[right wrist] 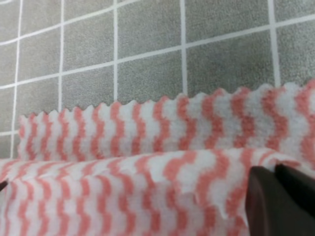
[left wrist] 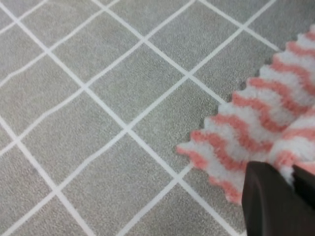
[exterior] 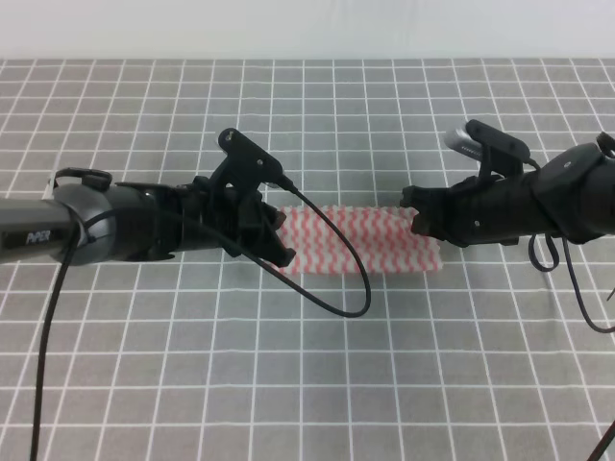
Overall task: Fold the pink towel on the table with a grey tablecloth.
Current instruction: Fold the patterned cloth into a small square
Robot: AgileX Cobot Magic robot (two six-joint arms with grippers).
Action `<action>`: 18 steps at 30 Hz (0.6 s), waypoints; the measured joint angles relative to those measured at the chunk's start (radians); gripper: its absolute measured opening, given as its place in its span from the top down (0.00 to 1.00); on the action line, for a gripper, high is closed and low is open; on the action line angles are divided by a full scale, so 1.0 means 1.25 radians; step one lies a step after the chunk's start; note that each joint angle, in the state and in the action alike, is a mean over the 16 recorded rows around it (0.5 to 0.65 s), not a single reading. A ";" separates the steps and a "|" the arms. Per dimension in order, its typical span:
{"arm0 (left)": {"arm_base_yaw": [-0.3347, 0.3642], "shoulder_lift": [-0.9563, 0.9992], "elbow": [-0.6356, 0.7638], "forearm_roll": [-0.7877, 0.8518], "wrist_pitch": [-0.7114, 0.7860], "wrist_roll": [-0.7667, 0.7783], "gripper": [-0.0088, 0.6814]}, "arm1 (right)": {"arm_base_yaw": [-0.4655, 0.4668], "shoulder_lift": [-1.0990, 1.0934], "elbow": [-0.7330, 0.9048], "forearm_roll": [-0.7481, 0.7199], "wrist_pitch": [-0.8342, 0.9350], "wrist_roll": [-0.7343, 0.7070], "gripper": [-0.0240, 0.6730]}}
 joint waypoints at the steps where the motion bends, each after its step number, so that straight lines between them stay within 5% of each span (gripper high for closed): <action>1: 0.000 -0.001 0.000 -0.002 0.000 0.002 0.99 | 0.000 0.001 0.000 0.000 0.000 0.000 0.99; 8: 0.000 -0.002 0.000 -0.003 0.010 0.028 0.96 | 0.000 0.004 -0.001 0.000 0.000 0.000 0.99; 18: 0.000 -0.004 -0.009 -0.006 0.027 0.062 0.66 | 0.000 0.005 -0.001 0.000 0.003 0.000 0.99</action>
